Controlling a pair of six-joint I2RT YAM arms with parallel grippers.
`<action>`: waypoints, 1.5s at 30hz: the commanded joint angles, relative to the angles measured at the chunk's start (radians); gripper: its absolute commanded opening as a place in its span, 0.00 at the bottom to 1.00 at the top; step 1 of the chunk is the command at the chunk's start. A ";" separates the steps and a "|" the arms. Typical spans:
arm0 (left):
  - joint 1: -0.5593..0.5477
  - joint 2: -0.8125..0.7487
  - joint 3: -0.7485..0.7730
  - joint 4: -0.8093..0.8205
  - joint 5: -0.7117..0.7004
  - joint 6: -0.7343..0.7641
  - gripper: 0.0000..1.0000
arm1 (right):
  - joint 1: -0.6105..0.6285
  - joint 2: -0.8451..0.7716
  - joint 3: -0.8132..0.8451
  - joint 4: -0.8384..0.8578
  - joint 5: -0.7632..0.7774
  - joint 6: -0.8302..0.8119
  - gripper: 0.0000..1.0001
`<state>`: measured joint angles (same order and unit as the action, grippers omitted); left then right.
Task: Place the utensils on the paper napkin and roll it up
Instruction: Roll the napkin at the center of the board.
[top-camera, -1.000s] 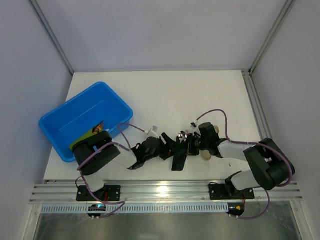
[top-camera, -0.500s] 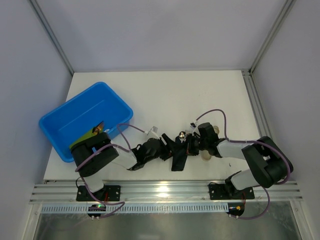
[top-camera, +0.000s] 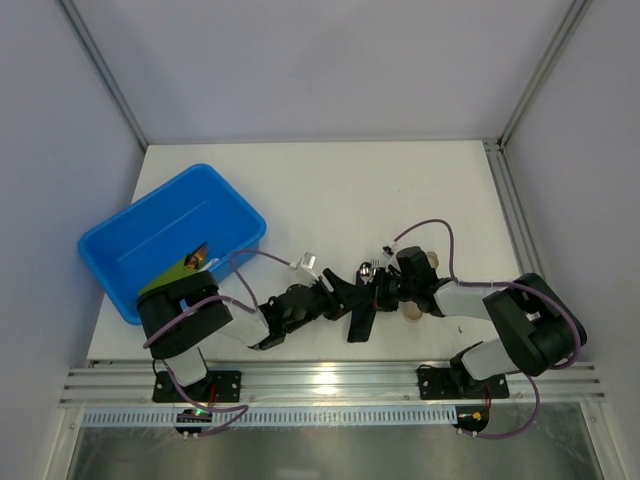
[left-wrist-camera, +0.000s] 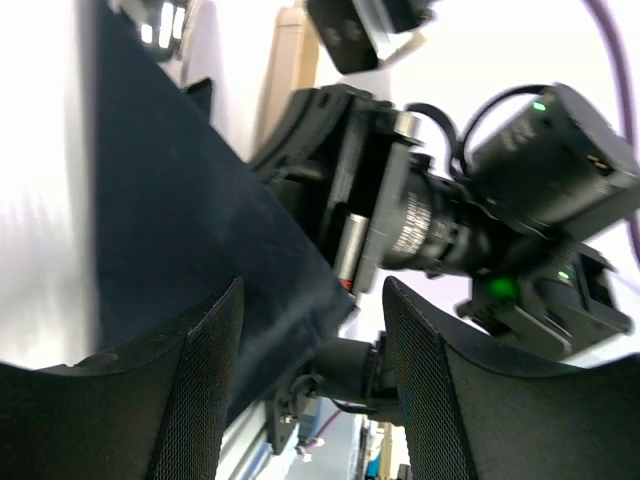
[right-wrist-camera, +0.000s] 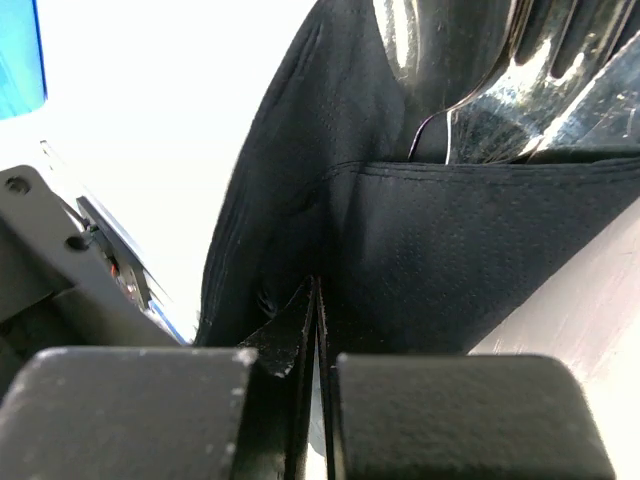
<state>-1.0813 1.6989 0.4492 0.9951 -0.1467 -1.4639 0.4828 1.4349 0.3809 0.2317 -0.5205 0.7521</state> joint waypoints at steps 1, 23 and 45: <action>-0.009 -0.013 -0.040 0.194 -0.022 0.004 0.59 | 0.004 -0.016 -0.014 0.024 0.068 -0.007 0.04; -0.008 0.159 -0.006 0.315 0.035 -0.036 0.57 | 0.004 -0.051 -0.004 0.009 0.042 0.007 0.04; -0.009 0.163 0.031 0.274 0.061 -0.029 0.57 | 0.004 -0.329 0.038 -0.356 0.234 -0.043 0.04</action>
<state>-1.0855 1.8542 0.4519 1.2587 -0.1001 -1.5112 0.4824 1.1427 0.3927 -0.0654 -0.3508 0.7315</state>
